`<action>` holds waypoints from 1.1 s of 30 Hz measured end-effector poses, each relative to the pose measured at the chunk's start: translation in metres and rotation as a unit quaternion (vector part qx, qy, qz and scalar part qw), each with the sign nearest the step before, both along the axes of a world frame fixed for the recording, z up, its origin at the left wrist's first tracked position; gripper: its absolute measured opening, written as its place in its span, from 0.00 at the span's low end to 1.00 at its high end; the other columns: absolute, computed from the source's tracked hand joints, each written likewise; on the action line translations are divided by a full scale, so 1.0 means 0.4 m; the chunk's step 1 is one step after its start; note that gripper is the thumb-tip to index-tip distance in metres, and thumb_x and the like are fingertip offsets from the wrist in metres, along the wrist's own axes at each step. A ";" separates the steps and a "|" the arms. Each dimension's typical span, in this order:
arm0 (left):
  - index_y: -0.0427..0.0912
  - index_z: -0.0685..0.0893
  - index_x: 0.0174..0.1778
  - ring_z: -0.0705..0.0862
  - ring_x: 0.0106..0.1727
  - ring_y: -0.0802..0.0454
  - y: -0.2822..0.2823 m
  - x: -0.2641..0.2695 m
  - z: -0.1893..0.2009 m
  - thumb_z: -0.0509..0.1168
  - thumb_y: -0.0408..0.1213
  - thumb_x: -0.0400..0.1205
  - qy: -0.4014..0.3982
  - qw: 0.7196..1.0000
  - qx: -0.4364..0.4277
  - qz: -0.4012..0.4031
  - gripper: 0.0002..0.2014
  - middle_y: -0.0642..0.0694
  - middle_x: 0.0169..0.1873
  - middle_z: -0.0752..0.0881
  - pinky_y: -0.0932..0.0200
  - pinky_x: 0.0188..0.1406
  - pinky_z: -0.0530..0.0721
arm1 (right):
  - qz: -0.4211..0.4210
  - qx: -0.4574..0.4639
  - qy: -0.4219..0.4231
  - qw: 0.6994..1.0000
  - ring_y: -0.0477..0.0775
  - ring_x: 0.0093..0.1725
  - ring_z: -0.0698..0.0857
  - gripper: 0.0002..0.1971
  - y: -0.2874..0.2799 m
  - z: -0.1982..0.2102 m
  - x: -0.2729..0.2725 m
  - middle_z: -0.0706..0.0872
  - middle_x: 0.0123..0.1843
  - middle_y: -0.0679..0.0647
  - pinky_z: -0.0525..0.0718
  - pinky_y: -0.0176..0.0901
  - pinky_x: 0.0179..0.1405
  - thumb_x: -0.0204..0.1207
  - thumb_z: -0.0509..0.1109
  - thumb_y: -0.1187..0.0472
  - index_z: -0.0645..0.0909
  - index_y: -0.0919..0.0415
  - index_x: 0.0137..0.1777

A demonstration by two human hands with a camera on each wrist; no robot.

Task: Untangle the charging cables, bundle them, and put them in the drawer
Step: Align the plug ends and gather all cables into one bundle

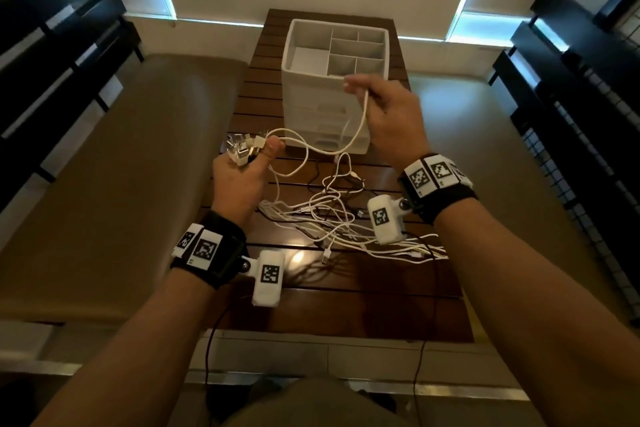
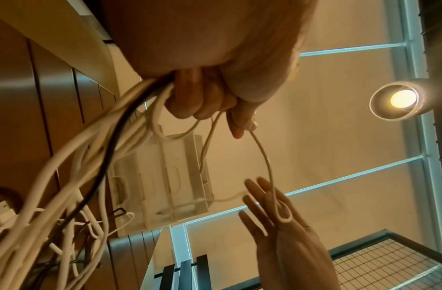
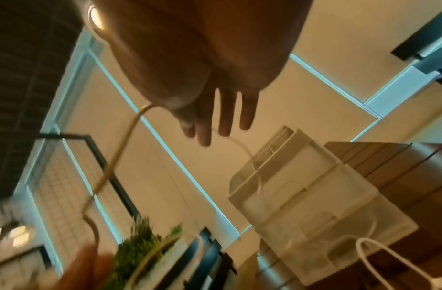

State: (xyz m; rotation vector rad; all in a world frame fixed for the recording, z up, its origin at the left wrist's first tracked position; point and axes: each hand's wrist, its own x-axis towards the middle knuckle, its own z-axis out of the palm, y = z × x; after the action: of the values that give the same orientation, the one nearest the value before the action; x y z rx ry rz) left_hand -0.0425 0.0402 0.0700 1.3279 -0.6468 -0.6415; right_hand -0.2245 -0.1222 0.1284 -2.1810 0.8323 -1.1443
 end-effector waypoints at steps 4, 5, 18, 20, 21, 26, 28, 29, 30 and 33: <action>0.34 0.93 0.55 0.67 0.20 0.60 0.020 0.008 0.005 0.77 0.50 0.81 0.024 1.000 -0.003 0.001 0.21 0.57 0.21 0.73 0.66 0.20 0.67 | -0.126 -0.015 0.127 0.984 0.59 0.54 0.88 0.14 -0.023 -0.007 -0.035 0.93 0.52 0.53 0.86 0.56 0.58 0.86 0.64 0.59 0.90 0.53 0.63; 0.34 0.93 0.55 0.64 0.20 0.59 0.023 0.009 0.009 0.76 0.51 0.81 0.039 0.999 -0.007 -0.004 0.21 0.54 0.22 0.70 0.65 0.19 0.65 | -0.141 -0.002 0.200 0.970 0.60 0.53 0.88 0.14 -0.023 -0.018 -0.050 0.93 0.51 0.54 0.86 0.57 0.59 0.86 0.64 0.59 0.91 0.55 0.60; 0.50 0.68 0.27 0.55 0.18 0.57 0.066 0.076 0.038 0.62 0.63 0.89 0.237 0.970 -0.043 0.046 0.29 0.53 0.20 0.60 0.61 0.15 0.53 | -0.337 0.097 0.501 0.791 0.69 0.62 0.85 0.08 0.025 -0.163 -0.258 0.90 0.55 0.65 0.76 0.63 0.69 0.85 0.64 0.62 0.83 0.60 0.46; 0.49 0.66 0.27 0.55 0.17 0.57 0.066 0.074 0.036 0.62 0.62 0.89 0.239 0.969 -0.048 0.035 0.29 0.52 0.19 0.59 0.61 0.14 0.53 | -0.263 0.189 0.547 0.772 0.68 0.59 0.87 0.08 0.039 -0.161 -0.262 0.89 0.56 0.64 0.80 0.64 0.70 0.85 0.62 0.63 0.81 0.60 0.45; 0.49 0.66 0.27 0.54 0.17 0.56 0.067 0.070 0.038 0.62 0.62 0.89 0.236 0.970 -0.048 0.023 0.29 0.52 0.19 0.59 0.61 0.14 0.53 | -0.243 0.194 0.551 0.775 0.68 0.58 0.88 0.08 0.042 -0.152 -0.253 0.88 0.55 0.64 0.81 0.64 0.68 0.84 0.62 0.64 0.82 0.61 0.48; 0.49 0.62 0.26 0.53 0.17 0.56 0.059 0.034 0.077 0.60 0.61 0.90 0.205 0.976 -0.047 -0.058 0.30 0.53 0.18 0.57 0.59 0.17 0.50 | -0.039 0.055 0.293 0.954 0.60 0.74 0.78 0.29 0.113 -0.059 -0.094 0.80 0.74 0.60 0.78 0.56 0.75 0.78 0.69 0.67 0.76 0.55 0.80; 0.49 0.61 0.24 0.54 0.16 0.57 0.049 0.017 0.096 0.58 0.60 0.91 0.194 0.974 -0.053 -0.100 0.31 0.53 0.17 0.58 0.61 0.16 0.51 | 0.122 0.027 0.263 0.957 0.56 0.80 0.72 0.34 0.192 -0.035 0.008 0.76 0.79 0.57 0.69 0.52 0.83 0.78 0.73 0.60 0.71 0.52 0.85; 0.49 0.61 0.24 0.54 0.16 0.57 0.045 0.010 0.103 0.58 0.61 0.90 0.187 0.973 -0.055 -0.121 0.31 0.53 0.16 0.58 0.62 0.15 0.53 | 0.173 0.001 0.271 0.947 0.56 0.81 0.72 0.33 0.223 -0.043 0.056 0.77 0.79 0.56 0.64 0.54 0.85 0.78 0.74 0.55 0.72 0.53 0.84; 0.48 0.61 0.23 0.55 0.15 0.57 0.044 0.004 0.109 0.59 0.61 0.90 0.183 0.972 -0.055 -0.137 0.32 0.53 0.15 0.59 0.63 0.14 0.55 | 0.201 -0.017 0.279 0.939 0.57 0.78 0.75 0.29 0.243 -0.054 0.096 0.80 0.76 0.56 0.62 0.59 0.87 0.79 0.74 0.51 0.74 0.55 0.80; 0.49 0.58 0.25 0.54 0.16 0.57 0.058 0.015 0.126 0.62 0.59 0.89 0.194 0.971 -0.064 -0.126 0.31 0.53 0.16 0.58 0.62 0.14 0.57 | 0.212 -0.056 0.335 0.916 0.54 0.50 0.85 0.16 0.240 -0.090 0.134 0.85 0.49 0.50 0.80 0.56 0.64 0.86 0.66 0.43 0.82 0.56 0.55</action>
State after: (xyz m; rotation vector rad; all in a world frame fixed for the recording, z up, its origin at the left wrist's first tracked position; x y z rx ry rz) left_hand -0.0365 0.0636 0.1205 0.9697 -0.5286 -1.0201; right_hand -0.1708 -0.0261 0.0926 -2.7125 0.4985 -0.2201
